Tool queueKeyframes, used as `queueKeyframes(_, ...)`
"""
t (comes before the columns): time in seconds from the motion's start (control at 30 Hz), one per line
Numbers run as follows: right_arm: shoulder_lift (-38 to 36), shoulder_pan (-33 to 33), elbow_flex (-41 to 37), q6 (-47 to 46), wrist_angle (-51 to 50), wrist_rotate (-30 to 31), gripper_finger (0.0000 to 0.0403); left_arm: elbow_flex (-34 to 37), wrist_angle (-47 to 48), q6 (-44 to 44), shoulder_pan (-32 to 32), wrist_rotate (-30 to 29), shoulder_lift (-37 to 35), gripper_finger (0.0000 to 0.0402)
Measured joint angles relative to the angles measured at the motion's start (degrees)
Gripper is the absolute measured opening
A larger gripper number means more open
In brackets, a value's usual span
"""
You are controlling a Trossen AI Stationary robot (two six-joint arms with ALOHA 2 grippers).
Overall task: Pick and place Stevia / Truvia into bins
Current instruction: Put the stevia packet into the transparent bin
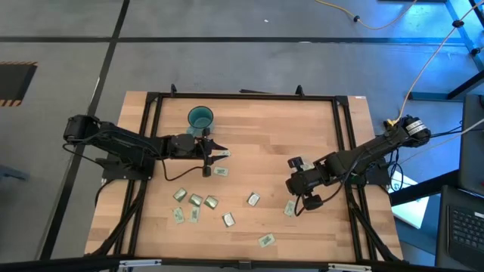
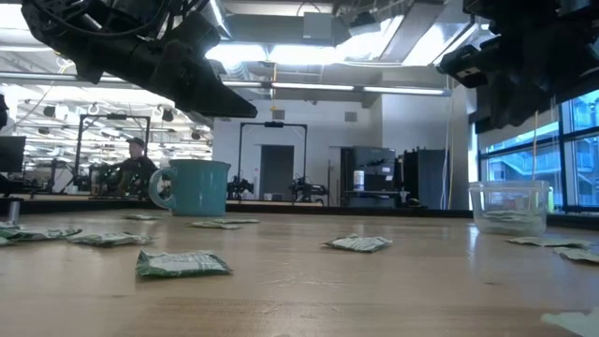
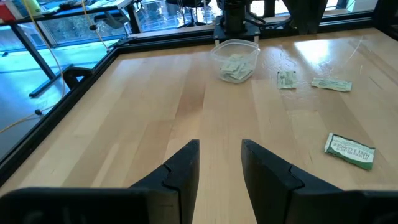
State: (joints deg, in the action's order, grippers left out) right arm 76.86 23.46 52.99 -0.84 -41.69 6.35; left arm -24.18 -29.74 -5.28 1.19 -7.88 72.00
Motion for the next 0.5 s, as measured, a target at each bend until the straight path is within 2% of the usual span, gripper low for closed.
queueKeyframes(0.2,0.95,0.00,-0.01,-0.04,0.14,0.00,0.0070,0.00,0.00,0.00,0.00,0.00,0.00,0.0114)
queueKeyframes(0.5,9.71,0.00,-0.04,1.33,0.07,0.02,0.0070,0.02,0.01,0.00,-0.01,0.00,-0.01,0.0114)
